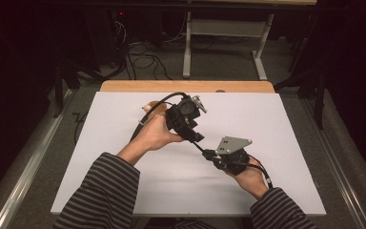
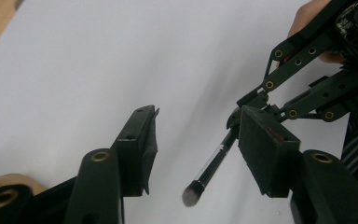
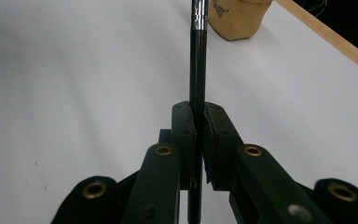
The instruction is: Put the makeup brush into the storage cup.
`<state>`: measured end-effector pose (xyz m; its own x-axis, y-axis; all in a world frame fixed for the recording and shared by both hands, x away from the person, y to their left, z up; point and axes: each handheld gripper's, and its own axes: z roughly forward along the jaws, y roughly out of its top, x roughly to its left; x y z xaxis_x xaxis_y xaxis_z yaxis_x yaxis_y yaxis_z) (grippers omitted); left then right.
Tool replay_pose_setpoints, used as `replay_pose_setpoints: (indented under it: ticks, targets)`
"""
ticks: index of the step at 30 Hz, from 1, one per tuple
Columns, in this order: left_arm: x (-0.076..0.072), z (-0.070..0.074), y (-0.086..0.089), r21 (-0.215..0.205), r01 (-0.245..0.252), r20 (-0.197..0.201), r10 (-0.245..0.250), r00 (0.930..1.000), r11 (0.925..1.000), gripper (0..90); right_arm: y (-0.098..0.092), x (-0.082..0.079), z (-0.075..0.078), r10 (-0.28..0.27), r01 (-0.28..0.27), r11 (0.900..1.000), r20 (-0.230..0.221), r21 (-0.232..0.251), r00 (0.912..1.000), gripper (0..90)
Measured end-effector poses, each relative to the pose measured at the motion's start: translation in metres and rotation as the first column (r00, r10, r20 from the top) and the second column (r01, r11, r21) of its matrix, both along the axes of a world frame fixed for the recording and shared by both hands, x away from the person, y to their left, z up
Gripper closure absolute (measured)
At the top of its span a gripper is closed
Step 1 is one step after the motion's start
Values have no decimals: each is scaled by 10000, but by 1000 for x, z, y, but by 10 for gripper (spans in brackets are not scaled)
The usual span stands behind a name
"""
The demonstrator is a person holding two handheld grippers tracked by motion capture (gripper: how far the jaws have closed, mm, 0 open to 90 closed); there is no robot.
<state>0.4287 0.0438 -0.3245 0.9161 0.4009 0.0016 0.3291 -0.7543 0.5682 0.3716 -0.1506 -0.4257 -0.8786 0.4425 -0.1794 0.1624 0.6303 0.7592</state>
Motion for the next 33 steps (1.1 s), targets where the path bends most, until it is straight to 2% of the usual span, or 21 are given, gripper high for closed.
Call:
replay_pose_setpoints:
  ticks: [4,14,20,24,25,28,33]
  targets:
    - [0,2,8,-433,-214,224,224,9995,9988,441,-3,1,0,-37,40,9997,-126,225,9999,856]
    - [-1,-2,26,-1016,-685,264,716,9971,9925,390,-10,4,1,-304,329,9978,-438,579,9986,856]
    - [-6,-5,38,-1658,-886,468,976,9941,9822,390,-14,7,2,-514,572,9945,-670,882,9964,856]
    - [-10,-8,43,-1945,-935,520,1055,9931,9764,391,-18,8,4,-619,706,9909,-776,1150,9951,855]
    - [-10,-8,44,-1953,-927,517,1046,9932,9764,391,-19,9,5,-643,739,9894,-791,1254,9948,856]
    - [-13,-14,47,-2197,-1041,465,1170,9920,9700,391,-21,9,6,-732,854,9857,-876,1453,9935,856]
    - [-15,-25,50,-2318,-1037,315,1140,9930,9672,406,-23,11,8,-765,924,9809,-974,1712,9923,855]
